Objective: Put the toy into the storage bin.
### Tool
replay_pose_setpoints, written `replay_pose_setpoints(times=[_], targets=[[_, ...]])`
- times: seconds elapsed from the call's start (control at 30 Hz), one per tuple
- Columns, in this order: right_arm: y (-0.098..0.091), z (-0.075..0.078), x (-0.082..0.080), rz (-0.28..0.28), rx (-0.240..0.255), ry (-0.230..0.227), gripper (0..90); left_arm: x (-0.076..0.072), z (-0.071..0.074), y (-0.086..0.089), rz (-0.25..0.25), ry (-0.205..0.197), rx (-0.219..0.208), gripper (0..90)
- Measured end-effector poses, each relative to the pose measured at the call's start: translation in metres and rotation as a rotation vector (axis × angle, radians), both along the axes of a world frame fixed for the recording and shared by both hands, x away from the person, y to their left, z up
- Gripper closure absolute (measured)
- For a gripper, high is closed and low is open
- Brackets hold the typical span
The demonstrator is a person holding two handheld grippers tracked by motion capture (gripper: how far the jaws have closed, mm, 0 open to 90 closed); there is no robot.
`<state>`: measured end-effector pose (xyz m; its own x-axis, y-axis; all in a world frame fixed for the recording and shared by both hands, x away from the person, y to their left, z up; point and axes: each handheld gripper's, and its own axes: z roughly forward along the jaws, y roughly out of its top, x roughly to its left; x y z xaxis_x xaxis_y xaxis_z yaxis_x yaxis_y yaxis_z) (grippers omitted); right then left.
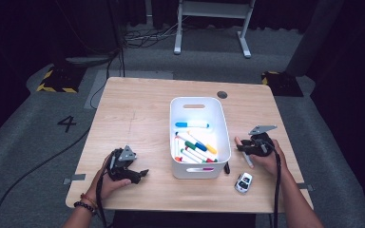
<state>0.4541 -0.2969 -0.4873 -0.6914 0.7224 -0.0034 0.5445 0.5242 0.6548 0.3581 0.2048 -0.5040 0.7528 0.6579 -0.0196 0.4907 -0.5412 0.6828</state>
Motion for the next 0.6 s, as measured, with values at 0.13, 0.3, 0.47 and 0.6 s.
replay_pose_setpoints(times=[0.13,0.3,0.47,0.6], targets=[[-0.003,0.0,0.001,0.011,-0.002,0.0,72.9,0.0,0.0,0.0,0.002,-0.001,-0.002,15.4],[-0.008,-0.001,-0.004,0.008,0.015,-0.012,74.3,0.0,0.0,0.0,0.001,-0.001,-0.003,15.4],[-0.011,-0.002,-0.007,-0.001,0.03,-0.018,74.5,0.0,0.0,0.0,-0.001,-0.001,0.001,15.4],[-0.018,-0.001,-0.01,0.001,0.063,-0.016,74.5,0.0,0.0,0.0,-0.001,-0.001,0.0,15.4]])
